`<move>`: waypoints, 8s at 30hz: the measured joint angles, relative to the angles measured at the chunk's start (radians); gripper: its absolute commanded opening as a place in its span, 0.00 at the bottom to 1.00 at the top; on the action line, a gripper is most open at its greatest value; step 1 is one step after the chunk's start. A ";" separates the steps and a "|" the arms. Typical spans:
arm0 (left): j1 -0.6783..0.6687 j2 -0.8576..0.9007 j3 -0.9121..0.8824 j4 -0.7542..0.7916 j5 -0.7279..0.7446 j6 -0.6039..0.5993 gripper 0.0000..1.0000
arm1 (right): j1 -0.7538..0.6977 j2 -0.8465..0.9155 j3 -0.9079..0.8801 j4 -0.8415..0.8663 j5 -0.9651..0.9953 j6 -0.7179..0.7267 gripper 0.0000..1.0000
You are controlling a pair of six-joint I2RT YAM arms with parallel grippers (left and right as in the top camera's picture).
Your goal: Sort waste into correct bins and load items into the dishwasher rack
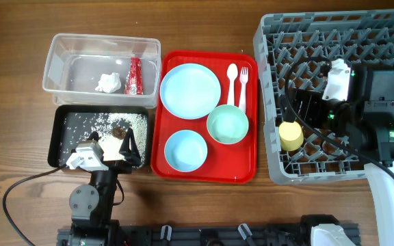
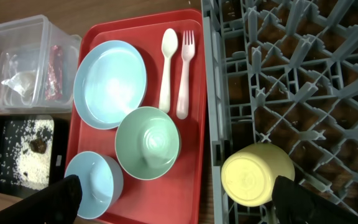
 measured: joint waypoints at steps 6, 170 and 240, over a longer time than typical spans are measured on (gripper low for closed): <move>0.000 0.000 0.000 0.002 0.000 0.000 1.00 | 0.000 0.000 0.000 0.140 -0.014 0.004 1.00; 0.000 0.000 -0.001 0.003 0.000 0.000 1.00 | 0.059 0.545 -0.146 0.880 1.422 -0.544 0.04; 0.000 0.000 -0.001 0.003 0.000 0.000 1.00 | 0.460 0.667 -0.058 0.325 0.387 -0.019 0.12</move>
